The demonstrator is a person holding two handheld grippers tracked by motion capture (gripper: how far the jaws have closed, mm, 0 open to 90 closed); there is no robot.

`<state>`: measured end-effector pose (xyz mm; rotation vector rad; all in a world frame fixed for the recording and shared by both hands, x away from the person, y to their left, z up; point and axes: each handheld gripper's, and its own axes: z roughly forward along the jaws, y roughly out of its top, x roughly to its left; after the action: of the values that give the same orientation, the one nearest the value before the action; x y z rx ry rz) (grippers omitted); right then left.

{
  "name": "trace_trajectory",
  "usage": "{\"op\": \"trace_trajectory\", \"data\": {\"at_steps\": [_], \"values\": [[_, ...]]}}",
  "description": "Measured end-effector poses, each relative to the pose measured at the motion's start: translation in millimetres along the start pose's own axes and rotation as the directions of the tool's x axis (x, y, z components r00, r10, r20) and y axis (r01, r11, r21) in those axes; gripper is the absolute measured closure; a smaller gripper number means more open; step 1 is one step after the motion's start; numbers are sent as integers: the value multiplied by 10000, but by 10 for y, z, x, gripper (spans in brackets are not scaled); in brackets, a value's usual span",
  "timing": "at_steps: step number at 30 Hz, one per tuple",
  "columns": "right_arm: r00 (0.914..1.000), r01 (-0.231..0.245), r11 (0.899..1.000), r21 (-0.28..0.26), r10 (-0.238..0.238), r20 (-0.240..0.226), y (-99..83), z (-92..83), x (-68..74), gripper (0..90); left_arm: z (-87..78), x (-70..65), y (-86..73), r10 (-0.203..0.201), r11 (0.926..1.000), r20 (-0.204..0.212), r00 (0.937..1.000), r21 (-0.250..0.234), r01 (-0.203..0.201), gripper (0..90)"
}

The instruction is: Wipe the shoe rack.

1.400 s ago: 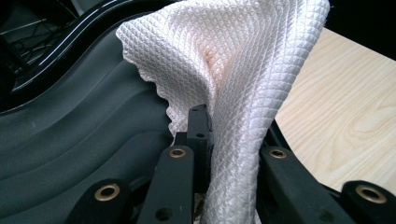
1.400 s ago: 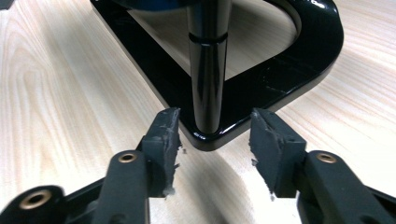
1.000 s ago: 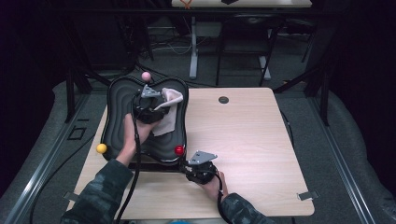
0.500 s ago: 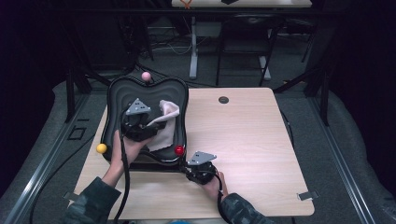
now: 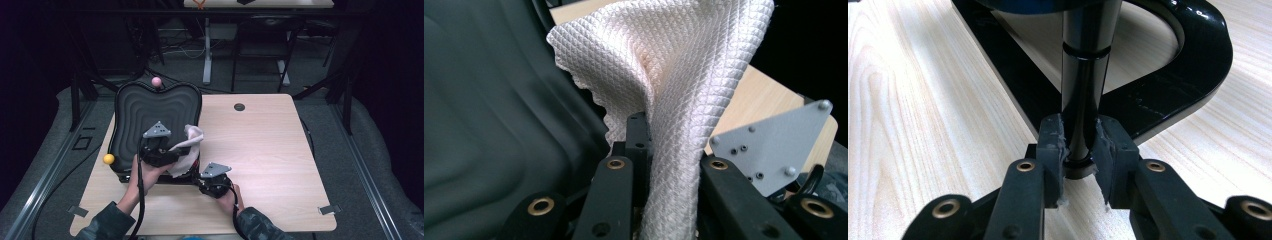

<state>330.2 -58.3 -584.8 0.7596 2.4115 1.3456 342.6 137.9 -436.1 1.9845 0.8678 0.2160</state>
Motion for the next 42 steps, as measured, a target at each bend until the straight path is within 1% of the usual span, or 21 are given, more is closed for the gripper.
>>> {"op": "trace_trajectory", "data": {"at_steps": [2,4,6,8,11,13,14,16,18,19,21,23,25,27,29,32,33,34,35,38,42], "values": [[10000,18,10000,21,-18,35,0,0,3,742,38,-30,-27,80,9999,13,10000,109,-80,819],[10000,33,10000,29,-33,55,0,0,4,742,49,-65,-40,255,9996,-130,9996,106,-253,820],[10000,42,10000,24,-42,54,0,0,5,741,49,-88,-53,331,9994,-181,9993,59,-330,822],[10000,52,10000,27,-52,68,0,0,6,742,37,-109,-73,466,9989,-238,9986,32,-465,824],[10000,1,10000,47,-2,57,0,0,11,742,-11,-130,-113,818,9965,-385,9959,186,-811,829],[10000,55,10000,49,-55,70,0,0,9,742,-42,-126,-161,837,9962,-468,9954,287,-824,831],[9999,60,10000,41,-60,92,0,2,9,742,-54,-118,-190,859,9958,-602,9945,355,-839,832],[9999,102,9999,49,-102,116,1,2,9,742,-69,-72,-243,839,9955,-839,9929,522,-797,832],[9998,121,9999,78,-123,155,1,1,9,742,-71,-16,-280,830,9949,-1183,9895,677,-753,830],[9998,111,9999,97,-113,147,1,1,11,742,-70,13,-291,727,9955,-1213,9899,695,-646,830],[9998,143,9998,117,-144,162,1,0,10,742,-84,45,-291,528,9975,-1162,9918,531,-468,829],[9998,136,9998,119,-138,164,1,0,11,742,-116,20,-256,484,9987,-1020,9936,197,-466,829],[9998,125,9999,99,-126,160,1,2,11,742,-148,-43,-199,574,9981,-760,9955,-184,-590,828],[9998,121,9999,112,-123,178,1,2,14,742,-156,-122,-147,714,9966,-468,9963,-381,-732,828],[9999,75,9999,93,-76,127,1,2,16,741,-114,-197,-117,883,9954,-264,9957,-353,-892,828],[9999,101,9999,96,-103,133,2,1,14,741,-11,-255,-112,994,9950,-100,9950,-112,-996,828],[9999,108,9999,93,-109,133,2,1,15,741,19,-263,-119,1011,9949,-127,9948,4,-1011,828],[9997,150,9996,254,-154,173,6,-11,14,742,40,-262,-129,1074,9942,-171,9941,106,-1072,829],[9998,136,9996,262,-141,170,6,-11,14,742,47,-258,-143,1022,9948,-140,9947,28,-1022,830],[9997,136,9995,269,-141,176,6,-11,14,742,23,-258,-159,1114,9938,-265,9934,62,-1113,831],[9999,47,9999,139,-49,135,1,2,21,741,-18,-235,-208,1084,9941,-383,9934,131,-1080,831]]}}
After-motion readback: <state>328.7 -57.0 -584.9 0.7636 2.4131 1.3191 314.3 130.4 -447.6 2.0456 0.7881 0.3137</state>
